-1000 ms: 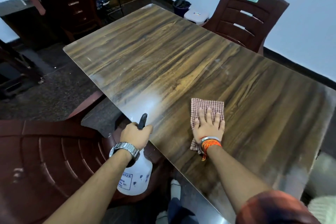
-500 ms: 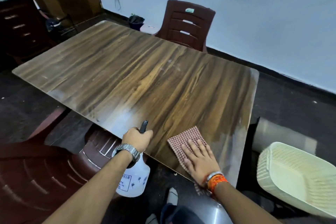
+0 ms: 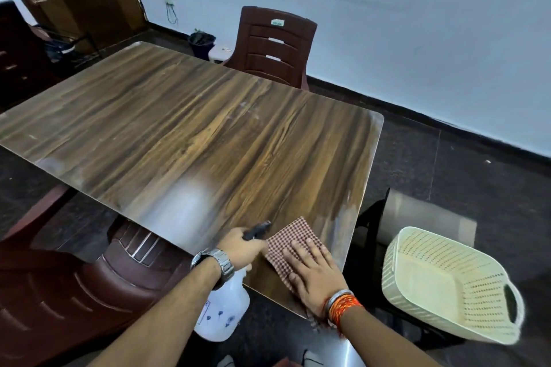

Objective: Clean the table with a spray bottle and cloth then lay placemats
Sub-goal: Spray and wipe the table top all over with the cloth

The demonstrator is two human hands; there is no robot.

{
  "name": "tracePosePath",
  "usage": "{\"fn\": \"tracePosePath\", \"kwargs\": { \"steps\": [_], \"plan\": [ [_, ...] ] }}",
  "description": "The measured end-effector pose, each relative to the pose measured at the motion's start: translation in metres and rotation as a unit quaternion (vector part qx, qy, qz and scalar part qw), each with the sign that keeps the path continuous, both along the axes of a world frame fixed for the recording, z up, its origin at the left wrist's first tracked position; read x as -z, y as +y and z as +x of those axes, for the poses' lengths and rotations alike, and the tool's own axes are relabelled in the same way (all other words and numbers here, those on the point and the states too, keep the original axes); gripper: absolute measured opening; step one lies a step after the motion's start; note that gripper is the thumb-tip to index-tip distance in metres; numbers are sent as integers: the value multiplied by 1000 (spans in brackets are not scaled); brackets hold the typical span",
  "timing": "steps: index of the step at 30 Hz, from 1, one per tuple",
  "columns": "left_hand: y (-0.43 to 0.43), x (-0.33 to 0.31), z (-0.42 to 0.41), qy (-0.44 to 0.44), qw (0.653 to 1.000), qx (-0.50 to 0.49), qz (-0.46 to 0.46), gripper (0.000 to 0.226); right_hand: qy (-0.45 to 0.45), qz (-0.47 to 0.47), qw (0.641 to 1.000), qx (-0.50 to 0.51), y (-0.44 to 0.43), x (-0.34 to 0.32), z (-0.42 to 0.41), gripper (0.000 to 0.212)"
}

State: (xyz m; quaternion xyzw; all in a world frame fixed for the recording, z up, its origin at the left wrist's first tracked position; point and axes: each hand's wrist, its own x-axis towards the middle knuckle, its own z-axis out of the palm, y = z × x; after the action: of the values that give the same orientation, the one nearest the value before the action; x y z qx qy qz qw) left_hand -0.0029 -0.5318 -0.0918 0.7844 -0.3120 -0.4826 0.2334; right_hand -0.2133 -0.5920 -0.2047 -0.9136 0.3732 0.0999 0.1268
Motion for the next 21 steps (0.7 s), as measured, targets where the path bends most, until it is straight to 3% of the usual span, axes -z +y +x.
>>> {"fn": "tracePosePath", "kwargs": {
  "steps": [5, 9, 14, 17, 21],
  "plan": [
    [-14, 15, -56, 14, 992, 113, 58, 20, -44, 22, 979, 198, -58, 4, -27, 62],
    [-16, 22, -82, -17, 992, 84, 93, 22, -64, 34, 984, 164, -106, 7, -32, 58],
    [-21, 19, -86, -83, 993, -31, 74, 27, -71, 53, 985, 148, -119, 5, -29, 59],
    [-22, 17, -82, -114, 986, -101, 64, 26, -68, 9, 995, 72, -88, 1, -20, 61],
    [-29, 16, -82, -142, 979, -133, 64, 26, -61, 7, 985, -158, -40, 6, -14, 55]
  ]
}}
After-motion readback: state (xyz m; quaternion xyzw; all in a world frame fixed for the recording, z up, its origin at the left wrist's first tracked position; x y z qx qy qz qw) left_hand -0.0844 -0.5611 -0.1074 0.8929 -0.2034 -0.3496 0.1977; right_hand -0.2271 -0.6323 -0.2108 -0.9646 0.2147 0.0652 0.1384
